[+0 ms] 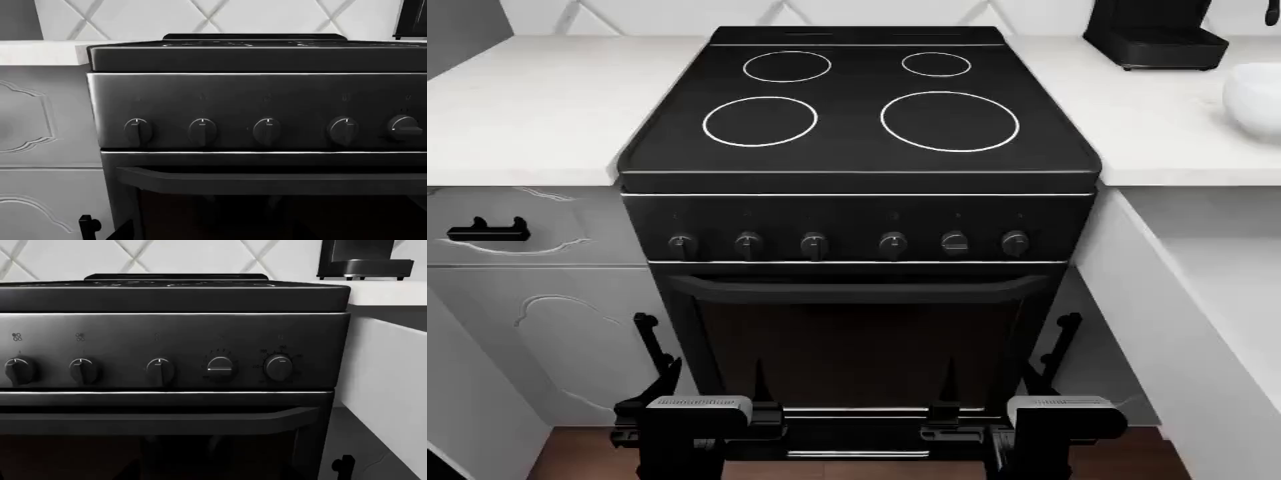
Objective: Place the bar in the bowl and close the drawer.
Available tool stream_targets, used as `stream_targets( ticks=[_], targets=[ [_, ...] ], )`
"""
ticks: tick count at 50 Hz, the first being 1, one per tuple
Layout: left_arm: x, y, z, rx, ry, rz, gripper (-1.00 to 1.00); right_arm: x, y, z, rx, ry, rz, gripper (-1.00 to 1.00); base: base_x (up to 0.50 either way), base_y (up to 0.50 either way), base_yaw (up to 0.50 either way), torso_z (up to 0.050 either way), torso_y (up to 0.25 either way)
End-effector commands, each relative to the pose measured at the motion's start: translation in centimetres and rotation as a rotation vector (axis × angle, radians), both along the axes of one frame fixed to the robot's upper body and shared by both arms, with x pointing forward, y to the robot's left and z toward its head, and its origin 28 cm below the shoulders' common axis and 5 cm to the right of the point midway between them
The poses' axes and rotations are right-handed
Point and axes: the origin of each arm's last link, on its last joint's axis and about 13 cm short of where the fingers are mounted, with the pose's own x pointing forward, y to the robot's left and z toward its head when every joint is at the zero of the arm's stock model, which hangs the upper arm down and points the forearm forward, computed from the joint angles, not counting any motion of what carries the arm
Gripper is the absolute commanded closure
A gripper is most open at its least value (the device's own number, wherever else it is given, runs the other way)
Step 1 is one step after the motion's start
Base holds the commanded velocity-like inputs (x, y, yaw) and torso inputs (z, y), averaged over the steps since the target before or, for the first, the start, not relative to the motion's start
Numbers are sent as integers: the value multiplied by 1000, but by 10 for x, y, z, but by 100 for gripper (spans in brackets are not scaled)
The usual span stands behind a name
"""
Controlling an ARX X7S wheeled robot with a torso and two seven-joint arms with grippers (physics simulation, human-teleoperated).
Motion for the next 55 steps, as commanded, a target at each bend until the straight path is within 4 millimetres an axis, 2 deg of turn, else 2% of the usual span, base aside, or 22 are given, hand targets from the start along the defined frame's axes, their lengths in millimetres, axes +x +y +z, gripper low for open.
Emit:
stream_targets(
  ticks=[1, 8, 17, 23, 25, 27, 29, 32, 33, 35, 36, 38, 39, 42, 46, 49, 52, 55],
  targets=[
    [0, 0, 0, -1, 1, 1, -100, 1, 0, 0, -1, -1, -2, -100, 0, 0, 0, 0, 0],
    [2, 0, 0, -7, 15, -4, -100, 4, 0, -1, -5, 5, -9, -100, 0, 0, 0, 3, 0],
    [-5, 3, 6, -18, -22, 8, -100, -4, -1, 7, -15, -48, -32, -100, 0, 0, 0, 49, 10],
    [-8, 5, 11, -52, -34, -2, -100, -3, 2, 5, -28, -36, -20, -100, 0, 0, 0, 50, 10],
    [-4, 12, 46, -58, -41, -12, -100, -4, 3, 5, -34, -37, -20, -100, 0, 0, 0, 50, 9],
    [-12, 14, 78, -63, -46, -26, -100, -5, 4, 4, -42, -30, -24, -100, 0, 0, 0, 50, 9],
    [-18, 14, 100, -66, -47, -40, -100, -3, 5, 2, -51, -21, -25, -100, 0, 0, 0, 50, 9],
    [-21, 16, 119, -69, -37, -68, -100, 0, 8, -1, -67, -2, -9, -100, 0, 0, 0, 50, 10],
    [-21, 17, 124, -67, -35, -79, -100, -2, -2, 18, -76, 13, -10, -100, 0, 0, 0, 50, 8],
    [-22, 19, 134, -65, -29, -99, -100, 13, -16, 87, -53, -99, -8, -100, 0, 0, 0, 50, 10],
    [-22, 19, 139, -65, -24, -110, -100, 13, -18, 122, -44, -172, 3, -100, 0, 0, 0, 50, 8],
    [-21, 21, 146, -66, -12, -127, -100, -7, -16, 174, -63, -284, 34, -100, 0, 0, 0, 50, 9],
    [-20, 22, 151, -67, -6, -136, -100, -14, -17, 183, -77, -258, 45, -100, 0, 0, 0, 50, 8],
    [-20, 24, 162, -62, 9, -156, -100, -19, -23, 179, -113, 38, 44, -100, 0, 0, 0, 50, 8],
    [-21, 25, 175, -53, 23, -179, -100, -18, -28, 186, -130, 58, 65, -100, 0, 0, 0, 50, 8],
    [-21, 27, 186, -52, 35, -195, -100, -9, -47, 203, -151, 66, -118, -100, 0, 0, 0, 50, 8],
    [-19, 29, 197, -48, 58, -219, -100, -6, -44, 219, -176, 90, -172, -100, 0, 0, 0, 50, 8],
    [-18, 30, 210, -44, 118, -255, -100, -17, -37, 233, -172, 170, 80, -100, 0, 0, 0, 50, 8]
  ],
)
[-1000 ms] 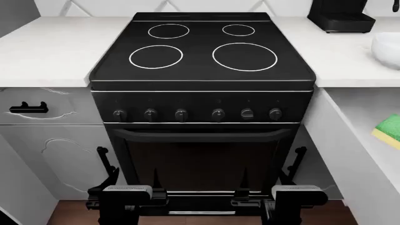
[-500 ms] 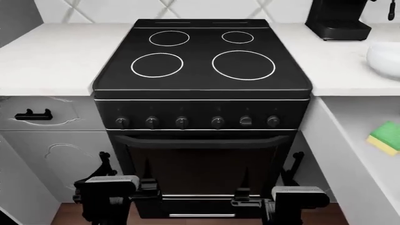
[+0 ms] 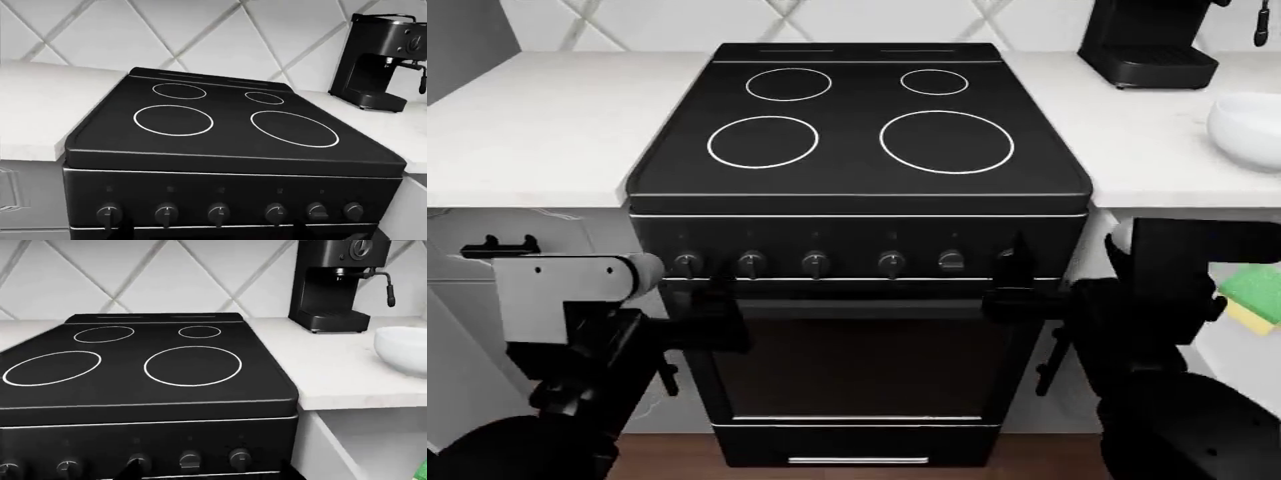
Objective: Place the bar in the bowl and close the drawer.
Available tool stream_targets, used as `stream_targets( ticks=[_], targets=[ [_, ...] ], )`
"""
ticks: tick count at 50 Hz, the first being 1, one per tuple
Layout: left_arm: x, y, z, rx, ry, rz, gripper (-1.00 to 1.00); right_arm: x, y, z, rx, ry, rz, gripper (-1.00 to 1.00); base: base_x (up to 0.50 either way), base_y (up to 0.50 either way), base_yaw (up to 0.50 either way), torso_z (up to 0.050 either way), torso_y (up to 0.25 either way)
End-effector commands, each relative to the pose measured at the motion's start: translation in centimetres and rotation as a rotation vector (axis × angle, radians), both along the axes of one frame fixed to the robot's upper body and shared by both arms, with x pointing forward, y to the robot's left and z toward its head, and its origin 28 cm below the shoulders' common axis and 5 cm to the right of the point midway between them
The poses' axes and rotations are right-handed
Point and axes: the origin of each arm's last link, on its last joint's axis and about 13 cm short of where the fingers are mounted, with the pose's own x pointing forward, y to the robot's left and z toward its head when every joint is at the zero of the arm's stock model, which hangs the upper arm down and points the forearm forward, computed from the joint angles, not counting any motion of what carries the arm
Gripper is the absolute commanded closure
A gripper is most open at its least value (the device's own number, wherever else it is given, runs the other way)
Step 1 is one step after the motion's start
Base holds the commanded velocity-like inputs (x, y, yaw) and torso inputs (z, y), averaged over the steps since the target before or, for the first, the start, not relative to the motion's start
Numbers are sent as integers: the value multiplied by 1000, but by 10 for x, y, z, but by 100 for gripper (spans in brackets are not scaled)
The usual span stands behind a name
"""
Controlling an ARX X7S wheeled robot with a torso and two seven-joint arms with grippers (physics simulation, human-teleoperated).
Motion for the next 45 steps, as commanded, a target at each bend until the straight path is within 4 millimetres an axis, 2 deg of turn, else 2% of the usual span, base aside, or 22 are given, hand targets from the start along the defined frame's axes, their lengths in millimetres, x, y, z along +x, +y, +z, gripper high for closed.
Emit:
stream_targets(
  ticks=[1, 4, 12, 18, 25, 34, 45],
  targets=[
    [-9, 4, 43, 95, 83, -127, -100, -36, -6, 58, -151, 156, 238, -100, 0, 0, 0, 50, 8],
    [-9, 5, 53, 107, 158, -170, -100, -34, -9, 71, -162, 217, 258, -100, 0, 0, 0, 50, 8],
    [-4, 6, 78, 147, 283, -218, -100, -32, -14, 104, -188, 358, 298, -100, 0, 0, 0, 2, 0],
    [8, 10, 88, 168, 380, -231, -100, -30, -17, 123, -224, 458, 314, -100, 0, 0, 0, 0, 0],
    [18, 17, 96, 182, 406, -192, -100, -21, -22, 127, -257, 527, 286, -100, 0, -22, 0, 0, 0],
    [22, 20, 101, 185, 418, -164, -100, -19, -25, 133, -273, 555, 267, -100, -88, -500, 0, 0, 0],
    [21, 19, 99, 189, 426, -167, -100, -20, -24, 129, -289, 557, 269, -100, -91, -500, 0, 0, 0]
  ],
)
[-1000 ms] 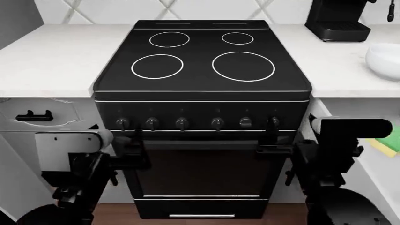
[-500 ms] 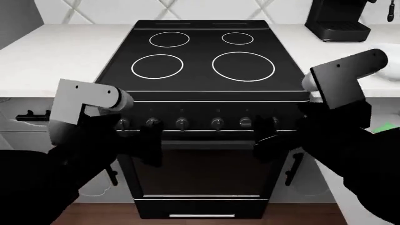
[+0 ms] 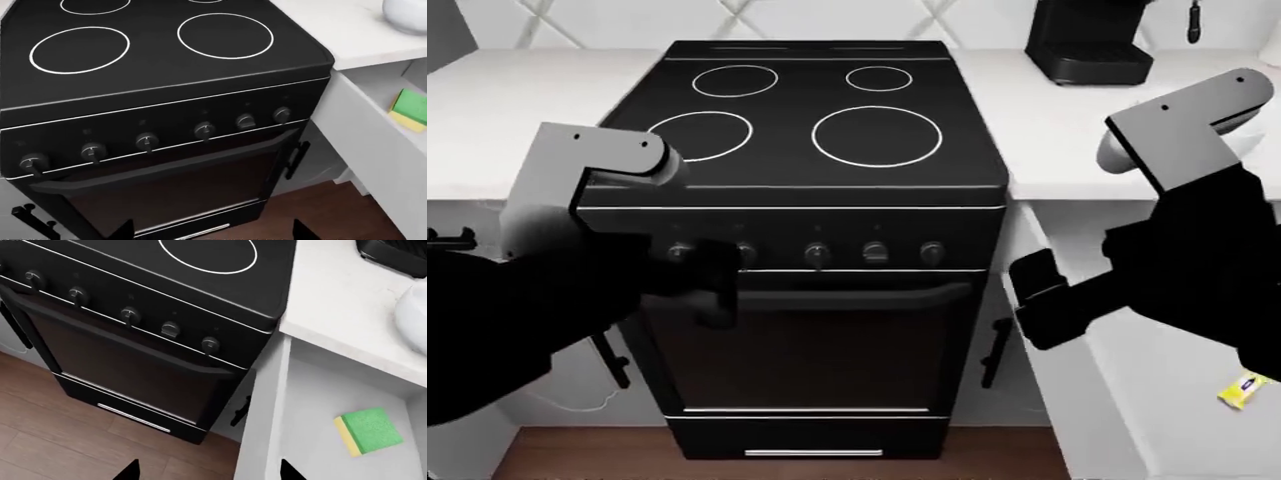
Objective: Place the bar in the bowl and close the drawer.
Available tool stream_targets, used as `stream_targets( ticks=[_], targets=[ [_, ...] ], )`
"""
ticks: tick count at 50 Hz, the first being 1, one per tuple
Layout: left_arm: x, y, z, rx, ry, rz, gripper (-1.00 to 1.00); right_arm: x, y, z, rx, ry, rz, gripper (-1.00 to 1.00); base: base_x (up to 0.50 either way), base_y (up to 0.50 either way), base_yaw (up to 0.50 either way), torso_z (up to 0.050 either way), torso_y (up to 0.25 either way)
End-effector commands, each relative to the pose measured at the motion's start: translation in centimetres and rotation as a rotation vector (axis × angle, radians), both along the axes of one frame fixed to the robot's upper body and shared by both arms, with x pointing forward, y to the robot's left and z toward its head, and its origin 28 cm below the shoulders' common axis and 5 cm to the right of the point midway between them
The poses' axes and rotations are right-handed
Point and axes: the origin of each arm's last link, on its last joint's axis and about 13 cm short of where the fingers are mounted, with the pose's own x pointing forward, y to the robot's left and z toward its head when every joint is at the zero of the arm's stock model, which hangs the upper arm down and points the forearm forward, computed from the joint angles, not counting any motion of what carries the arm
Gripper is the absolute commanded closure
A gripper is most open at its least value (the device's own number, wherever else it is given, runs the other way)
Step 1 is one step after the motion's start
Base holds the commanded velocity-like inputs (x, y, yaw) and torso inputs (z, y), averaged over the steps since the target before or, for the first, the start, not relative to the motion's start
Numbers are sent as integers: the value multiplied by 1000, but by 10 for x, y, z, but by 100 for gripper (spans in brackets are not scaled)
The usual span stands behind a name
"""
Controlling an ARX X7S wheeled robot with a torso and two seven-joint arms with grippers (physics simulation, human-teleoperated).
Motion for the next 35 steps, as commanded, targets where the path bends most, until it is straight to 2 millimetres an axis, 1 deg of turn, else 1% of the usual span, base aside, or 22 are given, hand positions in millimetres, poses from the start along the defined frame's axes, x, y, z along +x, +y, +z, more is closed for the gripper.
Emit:
stream_targets(
  ticks=[1, 11, 21, 35],
  targets=[
    [1, 1, 3, 10, 22, 7, -100, -1, -3, 3, -19, 22, -11, -100, -125, -500, 0, 0, 0],
    [0, 1, 3, 15, 27, 8, -100, -2, -4, 5, -18, 18, -16, -100, -209, -500, 0, 0, 0],
    [-1, 0, 4, 22, 30, 3, -100, -2, -3, 7, -26, 29, -15, -100, -6, -500, 0, 0, 0],
    [0, 0, 2, 26, 34, 1, -100, 0, -3, 4, -34, 48, -6, -100, 0, -500, 0, 0, 0]
  ],
)
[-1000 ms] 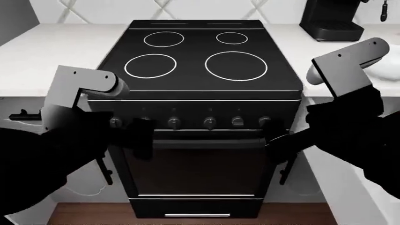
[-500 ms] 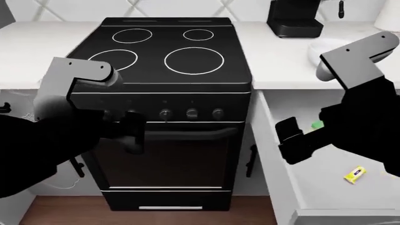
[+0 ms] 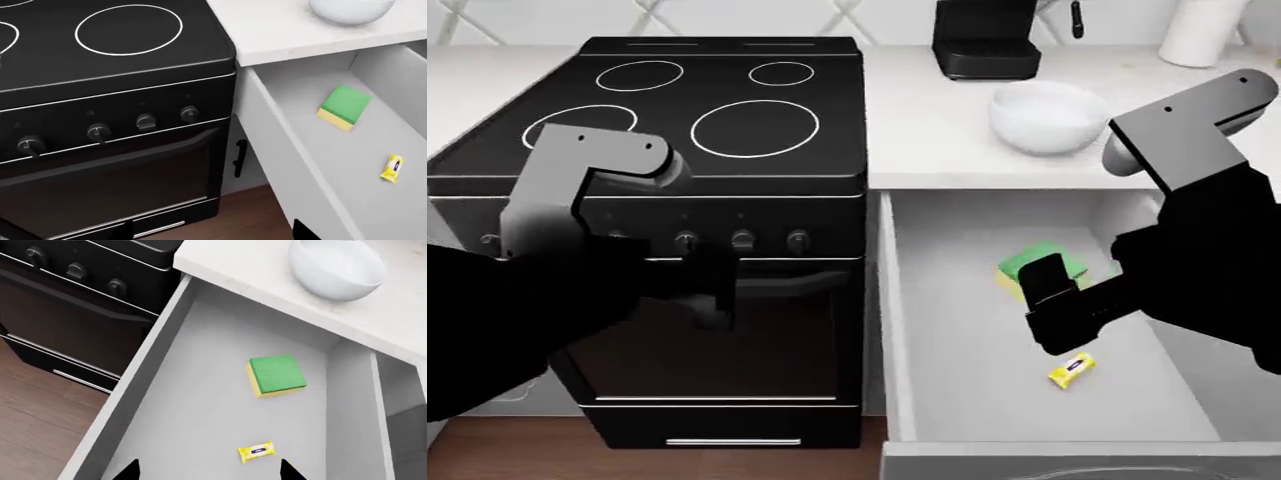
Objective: Place the bar in the bowl and close the drawer.
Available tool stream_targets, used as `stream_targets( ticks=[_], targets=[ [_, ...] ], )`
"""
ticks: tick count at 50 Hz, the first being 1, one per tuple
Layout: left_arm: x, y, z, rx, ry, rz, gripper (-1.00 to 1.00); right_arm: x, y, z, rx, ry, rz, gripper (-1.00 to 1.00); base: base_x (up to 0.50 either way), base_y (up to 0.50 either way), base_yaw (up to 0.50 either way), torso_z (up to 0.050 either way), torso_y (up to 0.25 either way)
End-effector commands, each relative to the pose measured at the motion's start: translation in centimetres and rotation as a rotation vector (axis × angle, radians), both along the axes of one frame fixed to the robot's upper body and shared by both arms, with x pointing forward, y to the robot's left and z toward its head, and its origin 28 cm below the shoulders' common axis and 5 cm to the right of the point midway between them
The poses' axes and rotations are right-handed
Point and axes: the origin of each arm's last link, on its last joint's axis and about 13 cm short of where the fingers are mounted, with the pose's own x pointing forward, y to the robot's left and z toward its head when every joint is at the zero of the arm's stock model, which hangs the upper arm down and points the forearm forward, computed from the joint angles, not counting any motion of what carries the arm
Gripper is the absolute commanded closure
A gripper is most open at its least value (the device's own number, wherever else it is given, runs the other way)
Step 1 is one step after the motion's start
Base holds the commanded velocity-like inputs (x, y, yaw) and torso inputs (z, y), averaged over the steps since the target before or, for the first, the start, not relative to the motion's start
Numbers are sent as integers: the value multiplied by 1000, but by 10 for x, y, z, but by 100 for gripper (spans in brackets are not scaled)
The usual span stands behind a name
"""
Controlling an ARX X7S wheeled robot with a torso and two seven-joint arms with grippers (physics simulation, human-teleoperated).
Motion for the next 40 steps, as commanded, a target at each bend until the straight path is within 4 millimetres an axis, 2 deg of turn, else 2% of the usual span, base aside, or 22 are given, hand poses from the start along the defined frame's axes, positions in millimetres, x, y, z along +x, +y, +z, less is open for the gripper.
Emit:
stream_targets(
  ticks=[1, 18, 37, 40],
  targets=[
    [1, 0, -1, 4, 4, -1, -100, 1, 0, -1, -4, 12, 5, -100, 0, -500, 0, 0, 0],
    [1, 1, -2, 4, 9, -1, -100, 1, 0, -2, -1, 10, 9, -100, 0, -496, 0, 0, 0],
    [-1, 1, 0, 1, 10, -1, -100, 2, 0, -1, 12, 3, 6, -100, 0, -9, 0, 0, 0],
    [-1, 1, -1, 1, 11, -1, -100, 2, 0, -2, 12, 9, 9, -100, 322, -133, 0, 0, 0]
  ],
)
